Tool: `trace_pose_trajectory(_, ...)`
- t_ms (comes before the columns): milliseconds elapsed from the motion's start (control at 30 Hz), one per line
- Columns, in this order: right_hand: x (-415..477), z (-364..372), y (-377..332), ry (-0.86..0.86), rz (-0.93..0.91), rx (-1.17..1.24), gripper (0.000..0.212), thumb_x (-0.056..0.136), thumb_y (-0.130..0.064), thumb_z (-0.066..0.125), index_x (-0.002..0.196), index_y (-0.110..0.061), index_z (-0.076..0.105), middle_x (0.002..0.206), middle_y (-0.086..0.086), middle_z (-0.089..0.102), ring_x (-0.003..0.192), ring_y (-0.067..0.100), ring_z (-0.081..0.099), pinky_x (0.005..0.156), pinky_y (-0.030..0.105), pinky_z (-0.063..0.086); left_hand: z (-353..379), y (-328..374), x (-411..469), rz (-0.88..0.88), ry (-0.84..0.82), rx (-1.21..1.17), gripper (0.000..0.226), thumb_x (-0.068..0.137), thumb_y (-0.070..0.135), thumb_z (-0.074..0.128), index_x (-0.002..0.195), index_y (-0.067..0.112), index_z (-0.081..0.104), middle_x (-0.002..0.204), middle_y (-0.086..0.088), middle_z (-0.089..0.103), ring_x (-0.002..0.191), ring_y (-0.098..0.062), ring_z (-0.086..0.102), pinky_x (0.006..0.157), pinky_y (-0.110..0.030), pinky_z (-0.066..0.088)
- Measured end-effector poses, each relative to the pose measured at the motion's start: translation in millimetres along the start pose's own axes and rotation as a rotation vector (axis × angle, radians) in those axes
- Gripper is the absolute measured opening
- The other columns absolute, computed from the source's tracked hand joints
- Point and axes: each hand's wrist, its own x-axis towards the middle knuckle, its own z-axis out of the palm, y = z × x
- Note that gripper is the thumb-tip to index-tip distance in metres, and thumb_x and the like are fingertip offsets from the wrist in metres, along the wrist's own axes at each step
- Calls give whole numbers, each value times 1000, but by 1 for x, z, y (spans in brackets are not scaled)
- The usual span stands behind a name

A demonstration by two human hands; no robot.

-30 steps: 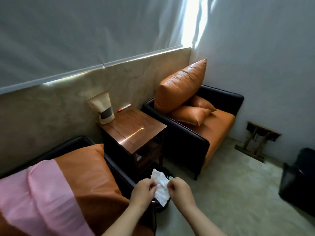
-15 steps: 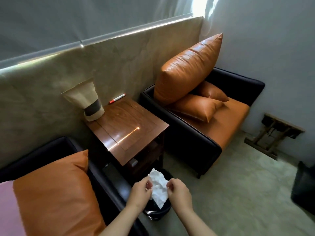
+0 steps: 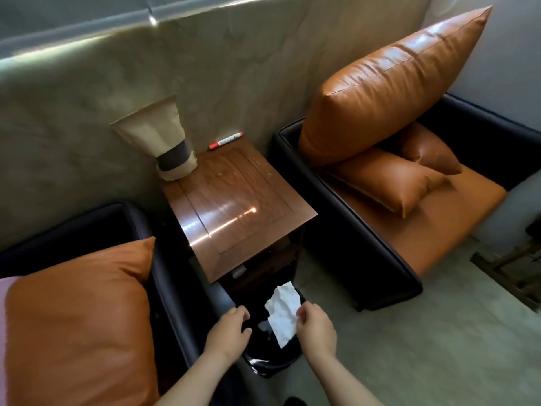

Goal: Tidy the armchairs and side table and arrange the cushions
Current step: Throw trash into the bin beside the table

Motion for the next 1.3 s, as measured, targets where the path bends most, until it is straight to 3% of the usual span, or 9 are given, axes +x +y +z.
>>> trace_pose_trajectory(133,7,13,3,-61,5,49,26,90,-9,45,107,-23,58,107,-10,58,85,8,49,66,25,38,10,-13,1,-19,-27,6,21,90,27,57,110,23,53,105,11,51,102,-10,55,83,-24,46)
trace_pose_trajectory(300,9,22,5,-91,-35,136,42,90,-11,56,130,-23,48,124,-5,52,112,13,52,76,22,36,15,-18,0,-12,-39,27,26,91,27,56,116,23,52,117,8,54,109,-11,55,87,-24,46)
trace_pose_trajectory(433,8,24,4,-88,-31,117,43,90,-10,55,131,-23,48,126,-5,52,115,14,52,82,23,41,15,-16,1,-1,-46,27,25,92,28,56,116,24,51,118,8,54,110,-12,55,88,-26,47)
trace_pose_trajectory(600,7,25,2,-83,-28,129,43,91,-9,53,132,-22,48,126,-5,52,107,12,54,76,21,40,11,-18,1,19,-38,48,25,92,28,55,117,24,51,118,8,53,109,-11,54,87,-25,47)
trace_pose_trajectory(767,6,22,-6,-64,-53,123,41,92,-12,54,131,-23,49,124,-6,52,113,12,52,80,22,43,3,-17,-1,35,-13,57,26,92,28,54,118,25,51,119,8,53,110,-12,54,86,-24,46)
trace_pose_trajectory(933,-4,19,-15,-65,-78,113,40,91,-11,52,128,-27,49,122,-7,53,101,12,53,76,24,44,-5,-14,-8,44,3,52,27,93,27,54,119,23,51,120,7,53,110,-12,54,86,-25,47)
trace_pose_trajectory(1300,-55,4,-34,58,-156,-5,46,92,-8,51,135,-25,47,132,-7,52,123,14,48,92,28,45,-28,-18,-47,152,21,128,28,92,25,52,119,21,50,121,4,53,116,-15,50,91,-28,44)
